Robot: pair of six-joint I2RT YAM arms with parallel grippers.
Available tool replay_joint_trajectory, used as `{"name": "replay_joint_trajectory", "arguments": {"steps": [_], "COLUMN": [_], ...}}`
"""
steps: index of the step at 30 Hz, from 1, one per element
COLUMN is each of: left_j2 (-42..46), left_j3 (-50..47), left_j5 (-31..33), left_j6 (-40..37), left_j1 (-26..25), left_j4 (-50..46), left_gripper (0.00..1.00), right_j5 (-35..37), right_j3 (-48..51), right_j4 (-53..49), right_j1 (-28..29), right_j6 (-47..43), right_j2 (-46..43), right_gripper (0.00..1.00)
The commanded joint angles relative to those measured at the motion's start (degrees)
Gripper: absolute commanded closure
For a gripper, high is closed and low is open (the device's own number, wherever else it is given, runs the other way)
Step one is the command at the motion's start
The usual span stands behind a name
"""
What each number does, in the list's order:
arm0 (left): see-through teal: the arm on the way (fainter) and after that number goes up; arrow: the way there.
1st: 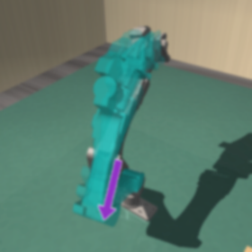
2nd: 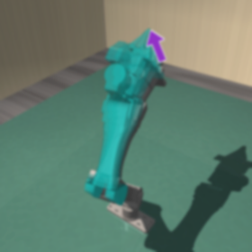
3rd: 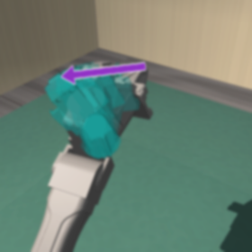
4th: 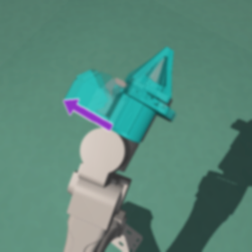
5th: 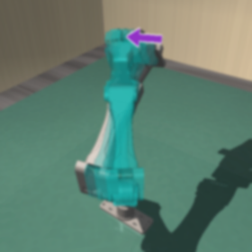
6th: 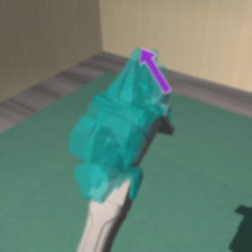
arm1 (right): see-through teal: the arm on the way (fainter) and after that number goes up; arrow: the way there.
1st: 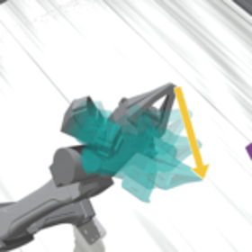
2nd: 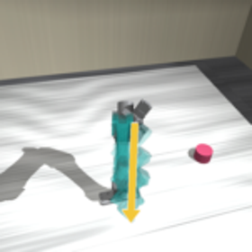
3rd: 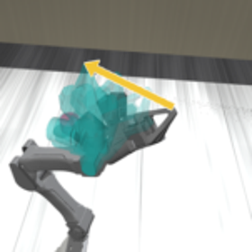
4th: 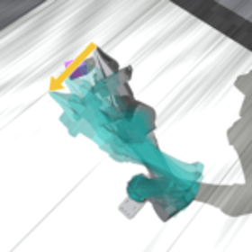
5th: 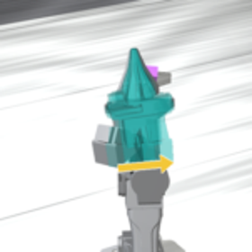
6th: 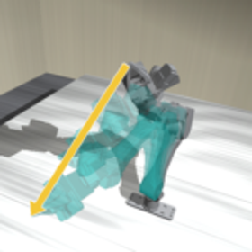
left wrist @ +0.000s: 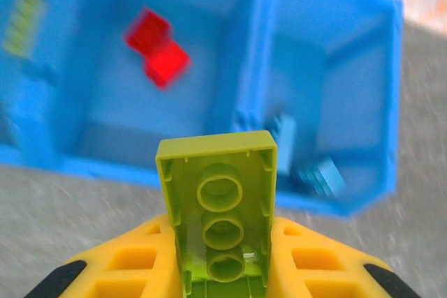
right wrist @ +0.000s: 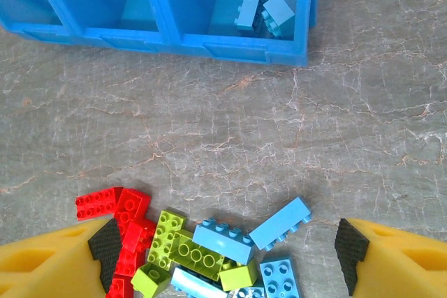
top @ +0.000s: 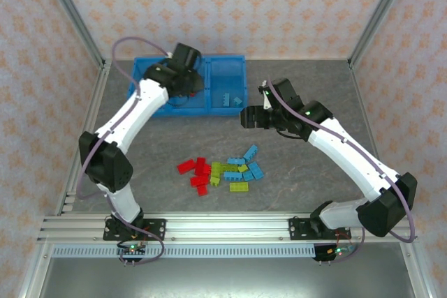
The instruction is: Sort the legos into containers by color
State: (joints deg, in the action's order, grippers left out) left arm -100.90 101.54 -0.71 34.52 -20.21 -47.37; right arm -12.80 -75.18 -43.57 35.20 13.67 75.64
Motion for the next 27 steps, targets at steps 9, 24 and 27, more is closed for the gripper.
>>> {"name": "replay_joint_trajectory", "arguments": {"steps": [9, 24, 27], "left_j2": [-18.41, -29.37, -28.45], "left_j3": [16.95, 22.13, 22.13], "left_j5": [12.03, 5.70, 5.44], "left_j6": [-14.12, -13.87, -13.96], "left_j1": [14.05, 21.29, 21.31], "left_j4": [-3.20, -4.24, -4.30], "left_gripper": [0.79, 0.60, 0.56], "right_j5": [1.34, 2.06, 2.14], "right_j3": [1.44, 1.36, 1.26], "right_j4": [0.27, -0.40, -0.29], "right_j1": [0.05, 0.08, 0.04], "right_j6": [-0.67, 0.05, 0.29], "right_j2": [-2.31, -3.48, -3.47], "right_gripper": [0.18, 0.18, 0.17]}}
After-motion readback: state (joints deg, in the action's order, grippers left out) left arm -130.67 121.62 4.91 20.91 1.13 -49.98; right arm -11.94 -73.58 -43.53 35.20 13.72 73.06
